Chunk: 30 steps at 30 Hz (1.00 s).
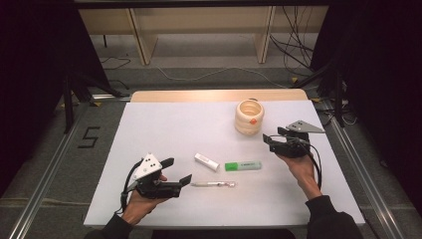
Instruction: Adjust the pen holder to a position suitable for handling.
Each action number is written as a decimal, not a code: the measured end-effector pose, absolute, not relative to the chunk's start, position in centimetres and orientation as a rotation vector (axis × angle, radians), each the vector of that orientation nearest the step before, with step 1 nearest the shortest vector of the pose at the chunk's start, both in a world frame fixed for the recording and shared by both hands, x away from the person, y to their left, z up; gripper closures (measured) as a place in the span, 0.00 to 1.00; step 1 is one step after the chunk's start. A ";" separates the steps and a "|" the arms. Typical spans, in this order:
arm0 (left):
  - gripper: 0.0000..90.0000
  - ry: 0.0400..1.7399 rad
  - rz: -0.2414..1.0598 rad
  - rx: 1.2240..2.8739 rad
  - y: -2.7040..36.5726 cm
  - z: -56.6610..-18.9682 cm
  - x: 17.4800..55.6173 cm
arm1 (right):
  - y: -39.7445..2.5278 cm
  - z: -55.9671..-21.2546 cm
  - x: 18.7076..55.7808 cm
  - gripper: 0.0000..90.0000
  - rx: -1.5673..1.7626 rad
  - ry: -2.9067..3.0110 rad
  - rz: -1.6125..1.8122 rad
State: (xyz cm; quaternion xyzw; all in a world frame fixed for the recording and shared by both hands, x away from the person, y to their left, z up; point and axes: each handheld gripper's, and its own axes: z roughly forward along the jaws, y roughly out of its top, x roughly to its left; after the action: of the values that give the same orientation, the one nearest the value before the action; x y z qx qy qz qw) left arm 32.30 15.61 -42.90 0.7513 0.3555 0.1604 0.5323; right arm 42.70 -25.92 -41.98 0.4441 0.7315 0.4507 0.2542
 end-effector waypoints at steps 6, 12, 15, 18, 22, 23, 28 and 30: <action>0.17 0.845 0.387 1.789 15.7 -42.9 32.3 | -26.2 -42.4 44.9 0.57 1.224 1.970 1.150; 0.17 0.850 0.389 1.793 15.7 -42.9 32.4 | -27.0 -43.2 46.8 0.72 1.286 1.949 1.117; 0.17 0.848 0.392 1.795 15.7 -42.9 32.3 | -27.2 -43.5 47.8 0.81 1.290 1.954 1.105; 0.17 0.849 0.389 1.794 15.7 -42.9 32.3 | -27.3 -43.6 48.7 0.87 1.292 1.952 1.087; 0.17 0.848 0.385 1.794 15.8 -42.8 32.3 | -27.6 -43.7 50.2 0.96 1.318 1.961 1.071; 0.17 0.846 0.385 1.792 15.8 -42.8 32.3 | -27.6 -43.7 50.5 0.98 1.323 1.958 1.065; 0.17 0.845 0.382 1.789 15.8 -42.8 32.3 | -27.8 -43.9 51.7 1.00 1.342 1.955 1.060; 0.17 0.846 0.380 1.790 15.8 -42.8 32.3 | -27.6 -44.1 52.2 1.00 1.347 1.966 1.051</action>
State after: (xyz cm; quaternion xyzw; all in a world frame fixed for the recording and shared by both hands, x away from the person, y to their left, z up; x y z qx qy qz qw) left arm 32.29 15.81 -42.84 0.7509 0.3550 0.1593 0.5337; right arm 52.19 -27.57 -44.07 0.4988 0.7277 0.3890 0.2654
